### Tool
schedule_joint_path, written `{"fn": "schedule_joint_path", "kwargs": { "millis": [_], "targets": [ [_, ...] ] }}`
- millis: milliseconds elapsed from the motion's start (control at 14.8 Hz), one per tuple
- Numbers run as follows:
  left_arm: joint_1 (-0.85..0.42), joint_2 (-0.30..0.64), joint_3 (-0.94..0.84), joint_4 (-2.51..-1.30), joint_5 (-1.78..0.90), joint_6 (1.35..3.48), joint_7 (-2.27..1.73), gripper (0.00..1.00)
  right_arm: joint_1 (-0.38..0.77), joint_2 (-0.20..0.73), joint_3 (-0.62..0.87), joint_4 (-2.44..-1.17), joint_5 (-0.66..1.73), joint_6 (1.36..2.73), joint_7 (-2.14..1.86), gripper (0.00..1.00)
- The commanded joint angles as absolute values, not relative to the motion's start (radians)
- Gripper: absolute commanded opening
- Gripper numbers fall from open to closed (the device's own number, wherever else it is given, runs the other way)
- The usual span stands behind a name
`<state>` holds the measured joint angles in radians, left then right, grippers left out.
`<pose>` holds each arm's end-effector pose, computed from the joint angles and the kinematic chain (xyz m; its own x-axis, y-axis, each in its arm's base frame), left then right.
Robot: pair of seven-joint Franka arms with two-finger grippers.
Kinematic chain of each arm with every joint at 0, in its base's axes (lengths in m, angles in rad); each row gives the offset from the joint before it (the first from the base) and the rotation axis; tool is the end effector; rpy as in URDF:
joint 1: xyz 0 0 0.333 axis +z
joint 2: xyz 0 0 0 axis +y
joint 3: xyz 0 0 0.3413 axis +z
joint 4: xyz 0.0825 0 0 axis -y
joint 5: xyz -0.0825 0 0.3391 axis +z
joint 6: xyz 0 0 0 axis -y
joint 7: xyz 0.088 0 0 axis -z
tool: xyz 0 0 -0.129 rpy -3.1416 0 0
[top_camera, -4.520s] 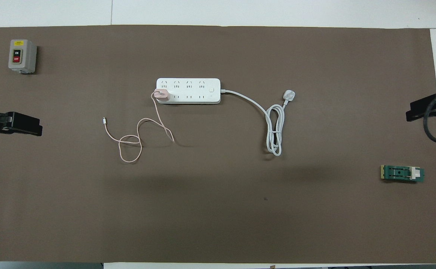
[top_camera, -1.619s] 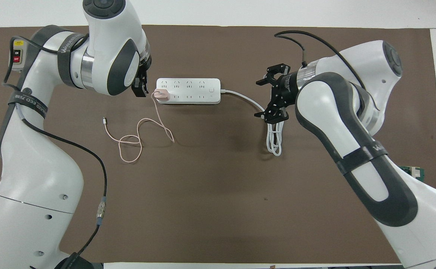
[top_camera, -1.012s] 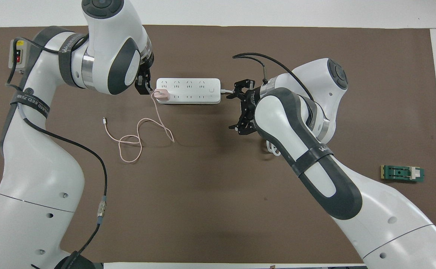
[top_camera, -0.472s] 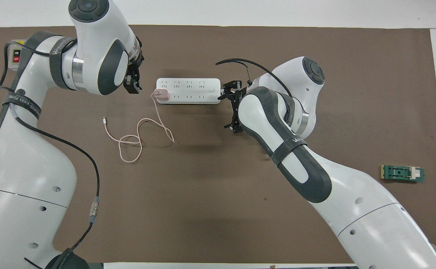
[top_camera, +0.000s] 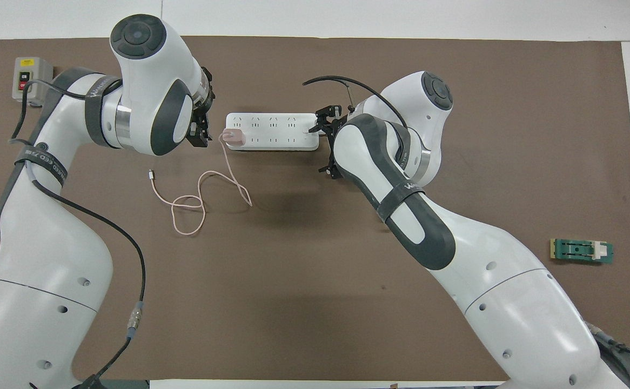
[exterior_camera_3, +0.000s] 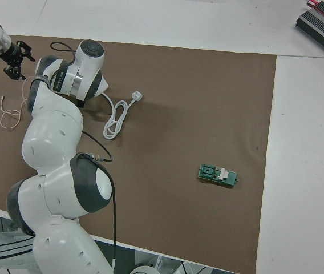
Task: Unplug charger and place it aside
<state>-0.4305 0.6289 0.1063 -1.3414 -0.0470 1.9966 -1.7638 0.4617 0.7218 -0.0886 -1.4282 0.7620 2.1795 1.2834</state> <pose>0.6597 -0.2438 0.3796 0.1329 0.9910 0.0130 0.9905 -0.1333 0.0328 0.6473 0.3097 0.3038 0.2282 -0.8132 -0.5353 -0.9720 -0.2220 -0.0771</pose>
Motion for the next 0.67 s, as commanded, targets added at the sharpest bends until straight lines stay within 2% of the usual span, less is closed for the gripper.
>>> {"fn": "schedule_joint_path", "kwargs": {
  "millis": [0, 202, 405, 607],
  "targets": [
    [-0.465, 0.572, 0.117, -1.452, -0.064, 2.075, -1.759, 1.0, 0.445, 0.797, -0.083, -1.318, 0.752, 2.172, 1.284, 1.0],
    [-0.491, 0.56, 0.117, -1.485, -0.066, 2.108, -1.781, 1.0, 0.445, 0.827, -0.084, -1.293, 0.75, 2.19, 1.299, 1.0],
    [-0.503, 0.554, 0.118, -1.491, -0.066, 2.094, -1.792, 0.99, 0.427, 0.883, -0.086, -1.204, 0.752, 2.189, 1.322, 1.0],
    [-0.511, 0.548, 0.118, -1.508, -0.066, 2.094, -1.798, 0.9, 0.423, 0.917, -0.086, -1.158, 0.752, 2.194, 1.351, 1.0]
  ]
}}
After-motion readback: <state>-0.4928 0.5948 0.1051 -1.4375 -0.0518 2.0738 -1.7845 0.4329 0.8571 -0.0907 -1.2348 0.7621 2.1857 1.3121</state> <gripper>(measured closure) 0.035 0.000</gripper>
